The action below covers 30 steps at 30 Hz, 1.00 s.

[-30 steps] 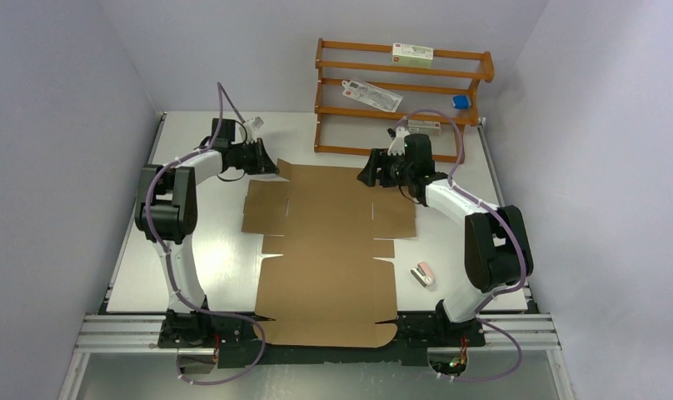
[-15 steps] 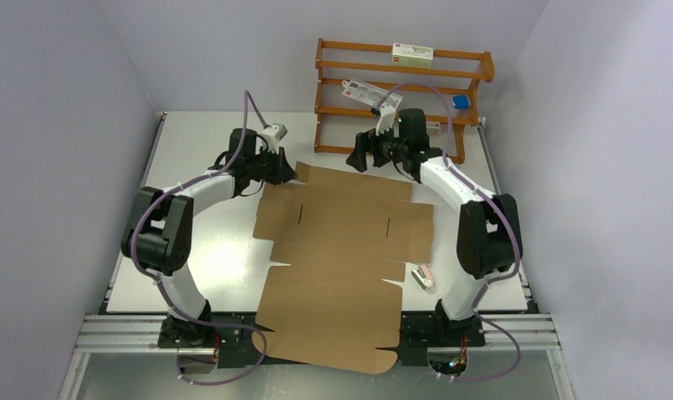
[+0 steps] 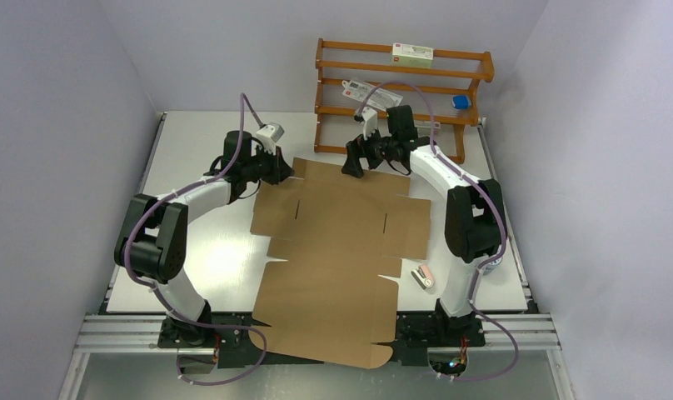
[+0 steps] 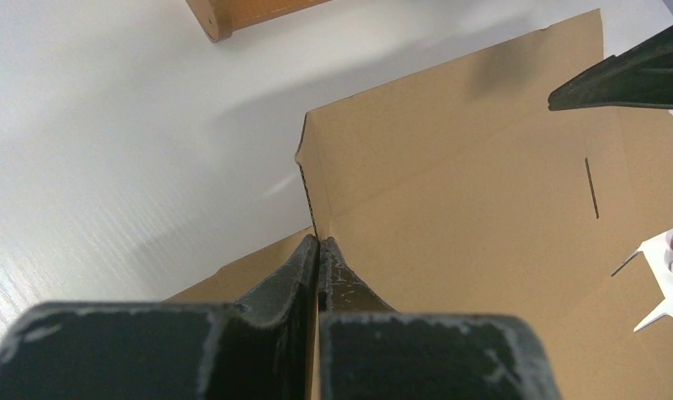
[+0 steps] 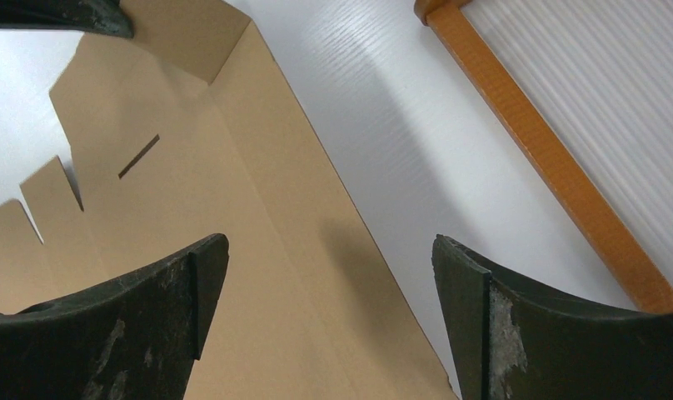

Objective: Fold the paper box

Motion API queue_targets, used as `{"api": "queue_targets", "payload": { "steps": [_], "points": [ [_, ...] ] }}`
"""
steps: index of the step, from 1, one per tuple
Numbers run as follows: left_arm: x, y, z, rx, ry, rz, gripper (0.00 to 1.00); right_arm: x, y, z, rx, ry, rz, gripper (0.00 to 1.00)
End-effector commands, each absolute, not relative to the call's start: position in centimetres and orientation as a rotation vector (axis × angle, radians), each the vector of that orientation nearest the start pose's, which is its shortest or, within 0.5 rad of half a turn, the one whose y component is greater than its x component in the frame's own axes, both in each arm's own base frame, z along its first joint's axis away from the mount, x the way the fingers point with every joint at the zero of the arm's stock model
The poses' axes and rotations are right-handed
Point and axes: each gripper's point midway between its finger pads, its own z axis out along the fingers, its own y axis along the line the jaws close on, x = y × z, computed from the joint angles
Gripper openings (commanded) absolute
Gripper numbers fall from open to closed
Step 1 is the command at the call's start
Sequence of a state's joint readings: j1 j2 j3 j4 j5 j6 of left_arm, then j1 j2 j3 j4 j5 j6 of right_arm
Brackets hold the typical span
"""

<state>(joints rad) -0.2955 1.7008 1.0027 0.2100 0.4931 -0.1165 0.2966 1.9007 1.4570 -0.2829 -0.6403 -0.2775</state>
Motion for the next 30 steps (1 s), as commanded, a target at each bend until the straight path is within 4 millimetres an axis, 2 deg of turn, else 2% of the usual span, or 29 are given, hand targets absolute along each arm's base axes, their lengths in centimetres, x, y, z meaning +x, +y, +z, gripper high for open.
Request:
{"api": "queue_targets", "payload": {
  "steps": [1,6,10,15,19,23,30],
  "points": [
    [42.1,-22.3,15.5,0.54,1.872,-0.777,0.05,44.1,23.8,13.3,-1.051,1.985,0.715,0.9],
    [41.9,-22.5,16.8,0.565,1.826,-0.772,0.05,44.2,24.2,12.0,-1.14,1.979,0.752,0.71],
    [41.8,-22.4,17.6,0.575,1.802,-0.761,0.05,44.2,24.6,11.5,-1.232,1.962,0.795,0.63],
    [42.0,-22.3,17.6,0.574,1.789,-0.749,0.05,43.4,24.9,10.9,-1.315,1.949,0.849,0.52],
    [42.7,-22.4,16.7,0.563,1.811,-0.748,0.05,43.2,24.4,11.3,-1.332,1.954,0.808,0.2],
    [42.9,-22.6,16.0,0.543,1.811,-0.771,0.05,42.8,23.9,12.5,-1.344,1.938,0.748,0.04],
    [42.5,-23.0,15.5,0.541,1.81,-0.782,0.09,42.1,23.8,13.3,-1.431,1.888,0.514,0.0]
  ]
}}
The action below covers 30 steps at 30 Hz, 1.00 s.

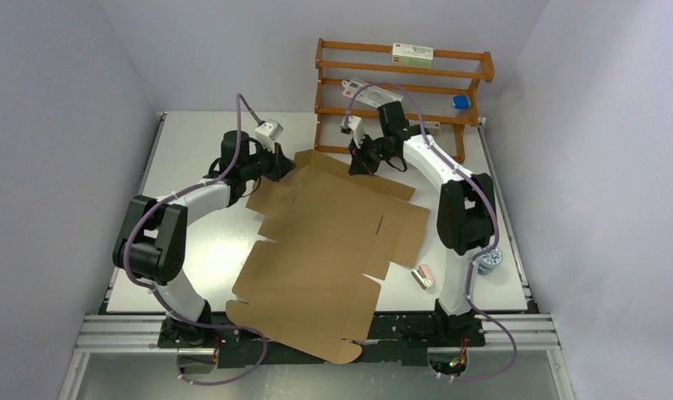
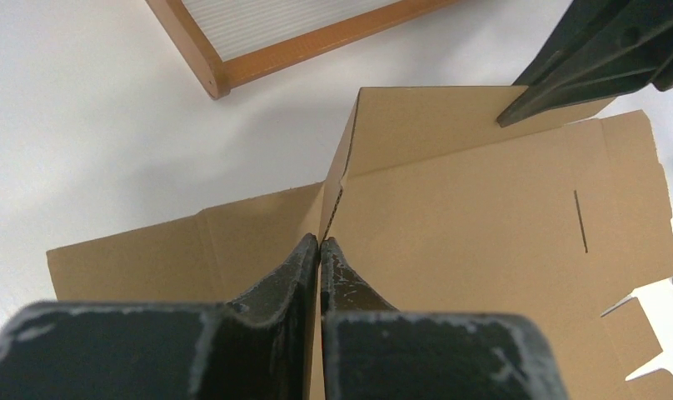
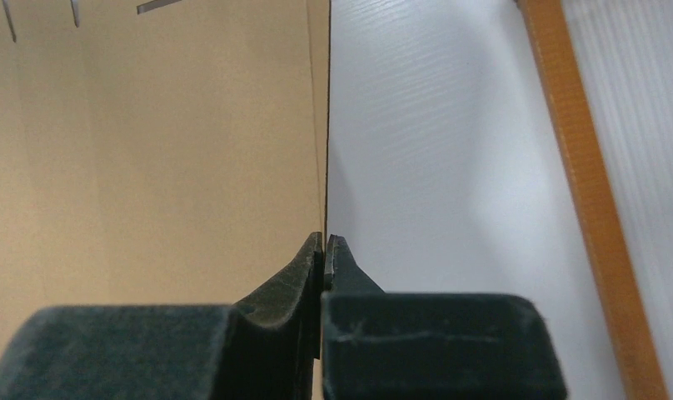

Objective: Fold the paper box

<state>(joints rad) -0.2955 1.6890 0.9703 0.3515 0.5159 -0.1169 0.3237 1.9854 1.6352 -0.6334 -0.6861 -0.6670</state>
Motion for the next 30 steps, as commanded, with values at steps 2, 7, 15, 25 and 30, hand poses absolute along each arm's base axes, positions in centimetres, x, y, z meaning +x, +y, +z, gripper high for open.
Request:
{"api": "queue_targets", "payload": {
  "steps": [2,7,15,25,30],
  "points": [
    [42.3,-23.0,15.3,0.54,1.81,-0.78,0.1,42.3,23.6,13.7,-1.435,1.87,0.401,0.0],
    [41.3,-22.4,13.9,0.495,1.824,-0.769,0.12,42.7,23.3,15.0,-1.458,1.807,0.212,0.0],
    [40.3,-19.9,12.6,0.304,1.929,-0.686,0.44,42.1,24.0,15.8,-1.522,1.729,0.148,0.0],
    [36.1,-15.4,9.0,-0.031,2.144,-0.551,0.79,42.2,24.1,15.7,-1.54,1.704,0.138,0.0],
    [34.1,-15.9,6.3,-0.062,2.229,-0.633,0.81,42.2,24.1,15.5,-1.546,1.7,0.138,0.0]
  ]
}}
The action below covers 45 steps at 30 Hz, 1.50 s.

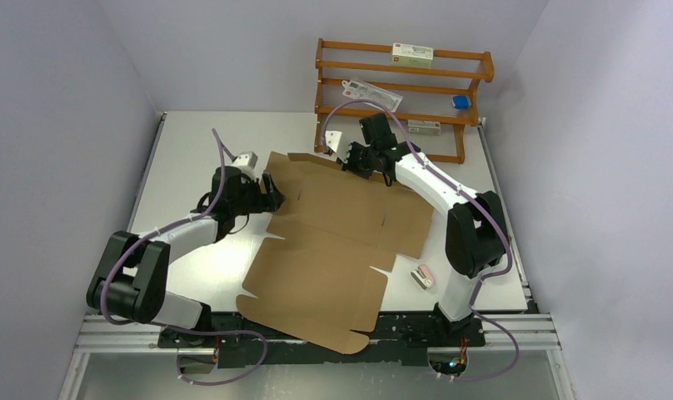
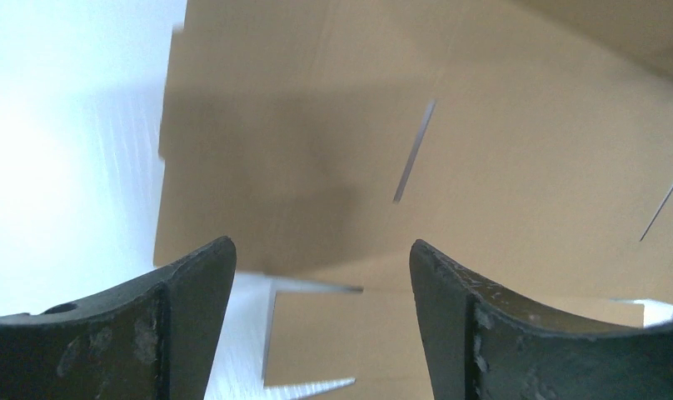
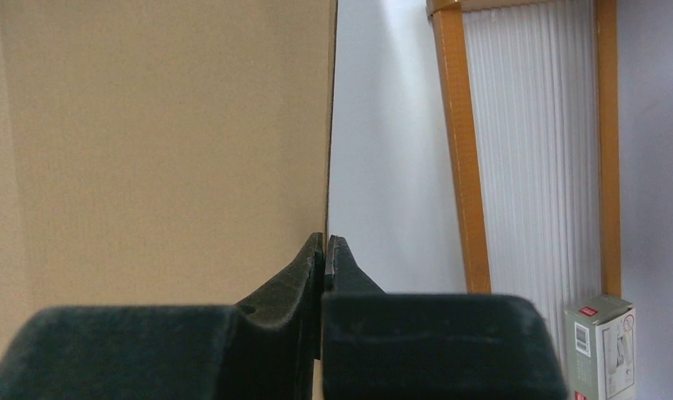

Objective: Fold the paper box

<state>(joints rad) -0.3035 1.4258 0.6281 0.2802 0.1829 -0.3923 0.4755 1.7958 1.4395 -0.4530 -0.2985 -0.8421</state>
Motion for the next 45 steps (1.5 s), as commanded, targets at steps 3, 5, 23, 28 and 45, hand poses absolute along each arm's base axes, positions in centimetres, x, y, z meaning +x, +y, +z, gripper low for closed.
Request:
{"api": "queue_targets", "payload": {
  "steps": [3,5,23,28,45],
  "points": [
    [33.3,-16.5,5.0,-0.045,2.271,-0.683,0.81,42.0,24.1,15.4,-1.548,1.694,0.141,0.0],
    [32.9,-17.2,4.4,-0.02,2.294,-0.727,0.8,41.9,24.2,15.5,-1.547,1.688,0.143,0.0],
    [28.7,-21.3,4.8,0.126,2.346,-0.925,0.53,42.1,24.6,17.0,-1.512,1.648,0.133,0.0],
    [28.5,-22.2,6.5,0.154,2.304,-0.934,0.47,42.1,24.8,17.0,-1.505,1.648,0.122,0.0],
    [28.1,-24.9,6.4,0.208,2.285,-0.874,0.51,41.4,25.4,18.2,-1.518,1.566,0.061,0.0]
  ]
}}
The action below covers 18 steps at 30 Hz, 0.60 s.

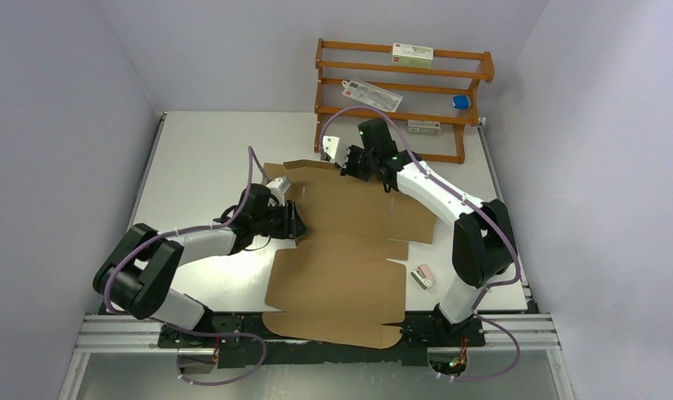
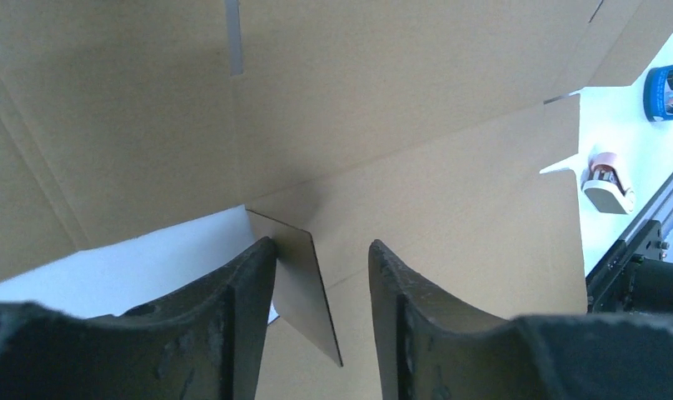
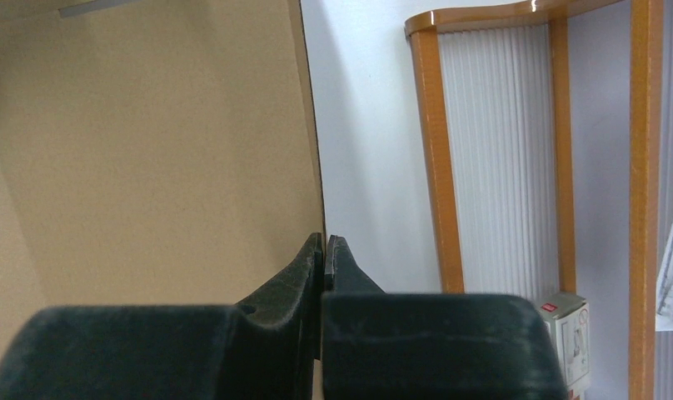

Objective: Fold the paper box

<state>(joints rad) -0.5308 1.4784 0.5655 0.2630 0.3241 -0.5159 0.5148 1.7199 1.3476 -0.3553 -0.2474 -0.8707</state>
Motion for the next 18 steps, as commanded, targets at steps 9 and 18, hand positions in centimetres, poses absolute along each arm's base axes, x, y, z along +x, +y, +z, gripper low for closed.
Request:
{"api": "queue_targets", "payload": {
  "steps": [9,18],
  "points": [
    [31.4,-23.0,10.0,0.239,2.182,-0.652,0.7,41.4,25.1,18.6,-1.562,1.535,0.024,0.0],
    [37.1,-18.9,16.6,0.205,1.976,-0.487,0.83,41.3,24.9,19.0,-1.586,1.512,0.002,0.0]
  ]
}}
